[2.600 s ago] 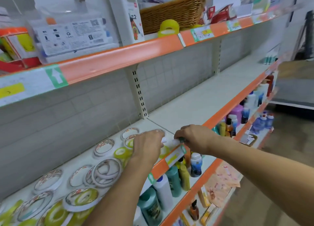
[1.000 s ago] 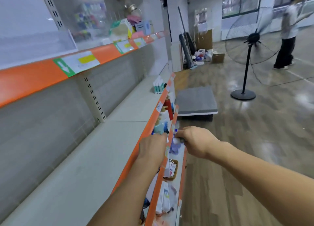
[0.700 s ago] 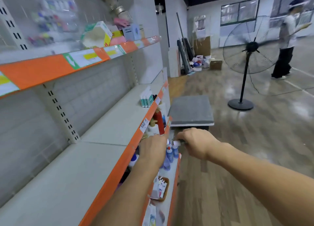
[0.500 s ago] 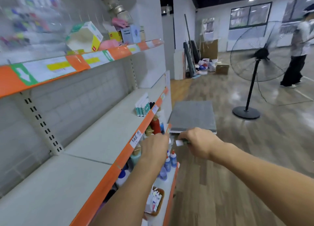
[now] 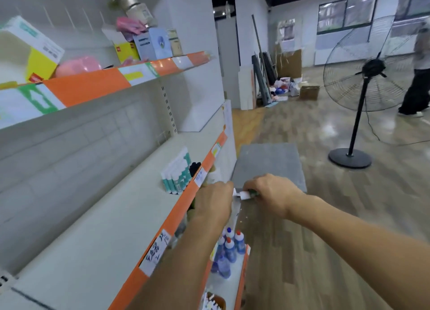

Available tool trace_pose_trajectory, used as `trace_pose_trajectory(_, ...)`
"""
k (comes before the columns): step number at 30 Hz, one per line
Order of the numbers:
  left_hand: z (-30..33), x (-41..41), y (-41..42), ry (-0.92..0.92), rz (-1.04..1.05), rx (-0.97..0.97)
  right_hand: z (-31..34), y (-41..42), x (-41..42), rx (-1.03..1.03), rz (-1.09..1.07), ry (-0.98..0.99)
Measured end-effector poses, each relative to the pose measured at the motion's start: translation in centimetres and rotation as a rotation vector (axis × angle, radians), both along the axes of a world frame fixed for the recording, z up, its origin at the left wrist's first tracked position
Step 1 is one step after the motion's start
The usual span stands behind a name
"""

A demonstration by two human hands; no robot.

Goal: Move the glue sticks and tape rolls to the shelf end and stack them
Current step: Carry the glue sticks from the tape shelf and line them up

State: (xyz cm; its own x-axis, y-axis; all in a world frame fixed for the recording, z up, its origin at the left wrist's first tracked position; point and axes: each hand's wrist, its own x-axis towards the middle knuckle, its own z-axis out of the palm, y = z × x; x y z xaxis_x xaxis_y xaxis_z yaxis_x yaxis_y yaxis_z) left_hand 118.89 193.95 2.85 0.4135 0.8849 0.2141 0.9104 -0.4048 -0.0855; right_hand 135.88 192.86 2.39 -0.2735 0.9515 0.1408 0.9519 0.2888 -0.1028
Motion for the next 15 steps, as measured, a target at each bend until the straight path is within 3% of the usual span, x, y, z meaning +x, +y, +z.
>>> trace_pose_trajectory(15, 0.5, 2.1, 19.3, -0.261, 0.024, 0.031, 0.2, 20.8, 1.8, 0.021, 0.052, 0.211)
